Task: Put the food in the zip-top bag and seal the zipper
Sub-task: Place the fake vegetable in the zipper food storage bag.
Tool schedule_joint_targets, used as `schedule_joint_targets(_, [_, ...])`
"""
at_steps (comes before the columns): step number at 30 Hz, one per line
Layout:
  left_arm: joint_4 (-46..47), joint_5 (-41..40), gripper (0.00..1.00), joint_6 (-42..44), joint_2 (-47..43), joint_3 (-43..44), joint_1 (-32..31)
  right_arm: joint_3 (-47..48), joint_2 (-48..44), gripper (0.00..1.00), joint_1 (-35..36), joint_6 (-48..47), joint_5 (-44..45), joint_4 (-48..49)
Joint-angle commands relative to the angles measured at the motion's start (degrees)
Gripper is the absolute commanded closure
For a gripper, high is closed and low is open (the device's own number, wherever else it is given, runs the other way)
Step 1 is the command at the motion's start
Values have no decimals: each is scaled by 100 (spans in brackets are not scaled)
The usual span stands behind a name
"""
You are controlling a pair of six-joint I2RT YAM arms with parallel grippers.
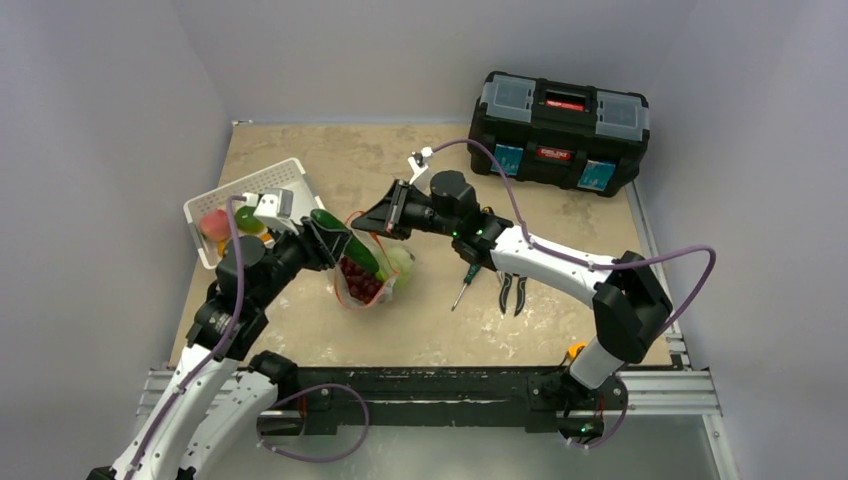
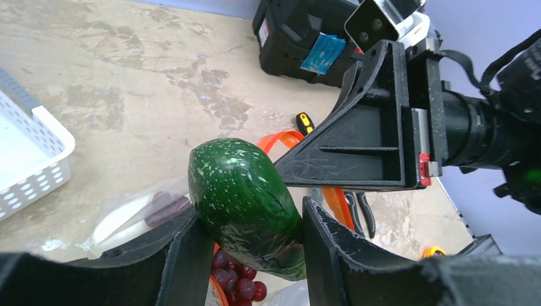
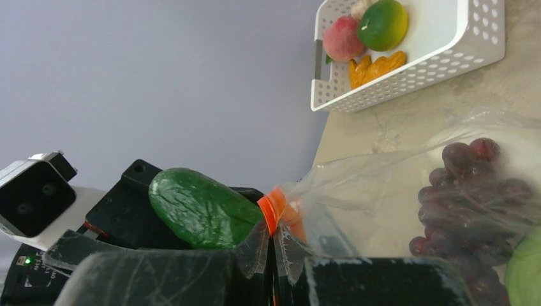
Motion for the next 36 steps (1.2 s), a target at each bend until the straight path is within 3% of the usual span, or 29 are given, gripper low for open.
schedule_joint_targets(1, [-62,-153,100,185,-148,-250,-40,577,-105,100,270,413,871,-239])
schedule_joint_targets(9, [337,276,100,-199,-34,-642,-40,908,-5,100,367,694,1427,-344])
schedule_joint_targets(15, [672,577,99,-666,12,-940,-40,1164,185,100,373,728,1334,-185])
schedule_joint_targets(21, [344,783,88,-874,330,-754,-31,986,139,100,373,702,1331,-39])
schedule_joint_targets(26, [351,1243,87,-1077,553,-658,-28,857,53,100,376,624,1388,-63])
schedule_joint_targets(36, [12,1261,80,-1123,418,-625,-31,536,-273,100,370,529,1534,-22])
